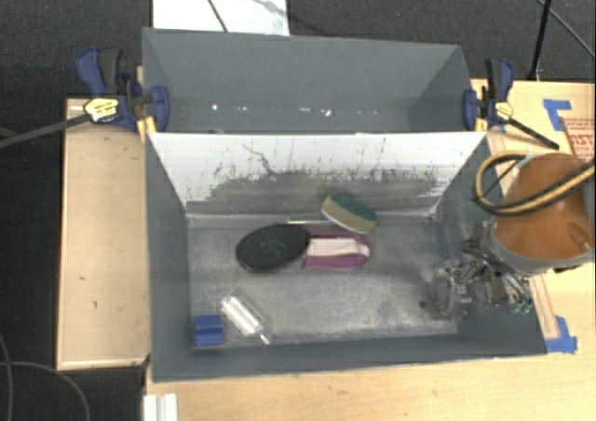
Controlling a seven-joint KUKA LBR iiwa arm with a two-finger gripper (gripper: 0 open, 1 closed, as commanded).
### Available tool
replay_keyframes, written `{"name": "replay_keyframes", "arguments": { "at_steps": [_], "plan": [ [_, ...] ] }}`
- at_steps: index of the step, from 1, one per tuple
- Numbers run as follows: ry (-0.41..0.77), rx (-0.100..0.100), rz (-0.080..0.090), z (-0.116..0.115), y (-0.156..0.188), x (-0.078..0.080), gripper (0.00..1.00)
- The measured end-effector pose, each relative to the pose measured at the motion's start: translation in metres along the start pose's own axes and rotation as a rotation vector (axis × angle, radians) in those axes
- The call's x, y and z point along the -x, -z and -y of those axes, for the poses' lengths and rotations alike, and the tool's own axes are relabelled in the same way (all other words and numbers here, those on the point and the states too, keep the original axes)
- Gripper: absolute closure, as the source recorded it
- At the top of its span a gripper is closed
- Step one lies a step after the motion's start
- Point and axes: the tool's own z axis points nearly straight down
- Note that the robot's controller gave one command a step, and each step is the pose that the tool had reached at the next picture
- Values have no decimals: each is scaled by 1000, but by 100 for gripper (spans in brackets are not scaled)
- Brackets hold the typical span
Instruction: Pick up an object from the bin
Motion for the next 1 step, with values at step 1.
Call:
{"name": "replay_keyframes", "arguments": {
  "at_steps": [1],
  "plan": [
    [39, -8, 9, -21, 154, -4, 100]
  ]
}}
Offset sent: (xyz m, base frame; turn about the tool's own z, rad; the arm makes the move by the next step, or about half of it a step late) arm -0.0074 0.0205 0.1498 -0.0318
